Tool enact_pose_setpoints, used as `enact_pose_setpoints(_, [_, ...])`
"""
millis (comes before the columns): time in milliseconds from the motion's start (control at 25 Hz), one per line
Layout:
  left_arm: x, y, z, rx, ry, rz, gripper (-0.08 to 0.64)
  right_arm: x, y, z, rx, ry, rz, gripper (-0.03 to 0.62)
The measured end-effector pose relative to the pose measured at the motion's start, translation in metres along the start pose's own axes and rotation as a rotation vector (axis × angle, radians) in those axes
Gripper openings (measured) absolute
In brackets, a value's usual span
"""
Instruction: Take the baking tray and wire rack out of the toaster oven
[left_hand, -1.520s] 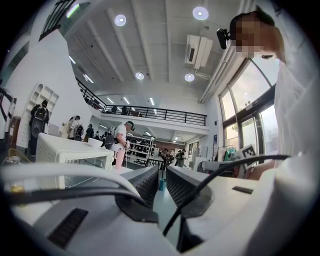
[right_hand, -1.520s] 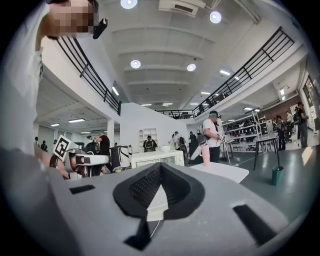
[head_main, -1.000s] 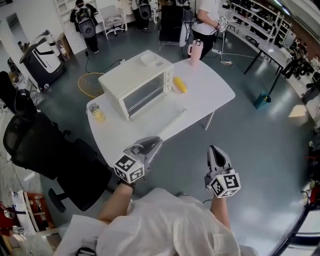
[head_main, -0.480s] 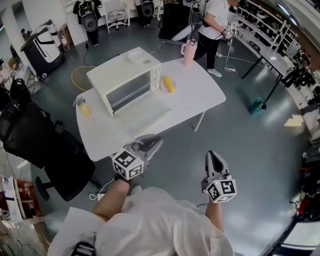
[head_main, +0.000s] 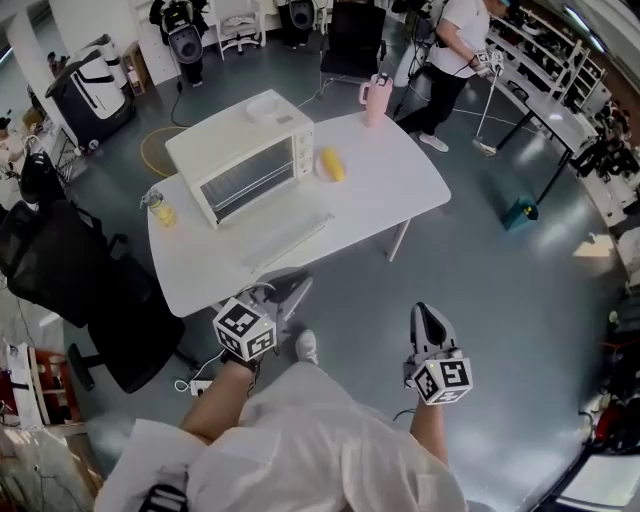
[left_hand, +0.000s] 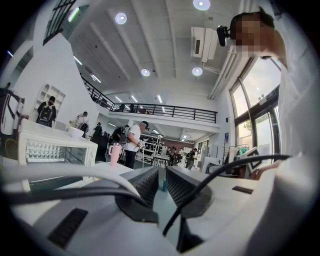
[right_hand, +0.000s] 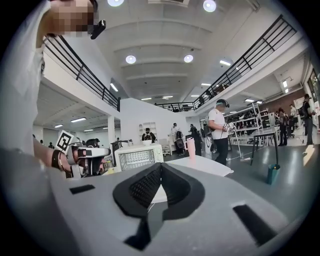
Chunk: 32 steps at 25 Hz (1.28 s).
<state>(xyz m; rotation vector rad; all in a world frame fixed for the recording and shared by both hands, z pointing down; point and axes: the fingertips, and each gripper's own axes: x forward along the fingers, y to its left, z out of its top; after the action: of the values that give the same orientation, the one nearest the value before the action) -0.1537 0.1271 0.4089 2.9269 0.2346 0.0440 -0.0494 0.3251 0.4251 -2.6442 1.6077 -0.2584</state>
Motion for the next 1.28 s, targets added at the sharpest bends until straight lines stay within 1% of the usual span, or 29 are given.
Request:
enact_pose_setpoints(120, [0.014,0.011,0.001,-0.003,0.0,0.016,0.046,0.016,-0.012,0.003,-0.003,0.002,0.015,0.005])
enact_pose_setpoints(360, [0.056,0.035,0.003,-0.005,-0.01,0.024,0.046,0.057,-0.042,0.012,-0.021,0.0,0.035,0.005])
enact_pose_setpoints(640, [0.09,0.086,0.017,-0.008,-0.019,0.071,0.046,0.129,-0.061,0.024,-0.039,0.018,0.092,0.005])
enact_pose_setpoints(760, [0.096,0.115,0.028,0.001,-0.027,0.104,0.046,0.17,-0.06,0.033,-0.051,0.019,0.14,0.005])
enact_pose_setpoints(880, [0.093,0.149,0.035,-0.001,-0.041,0.159,0.046,0.215,-0.053,0.039,-0.058,0.018,0.195,0.005])
enact_pose_setpoints(1080, [0.082,0.193,0.039,0.0,-0.039,0.236,0.046,0.286,-0.043,0.045,-0.06,0.01,0.282,0.005])
enact_pose_setpoints(1160, [0.077,0.21,0.037,0.0,-0.033,0.282,0.046,0.313,-0.034,0.043,-0.058,0.018,0.334,0.005])
enact_pose_setpoints(1280, [0.071,0.234,0.034,-0.007,-0.033,0.362,0.046,0.352,-0.014,0.037,-0.073,0.044,0.441,0.005])
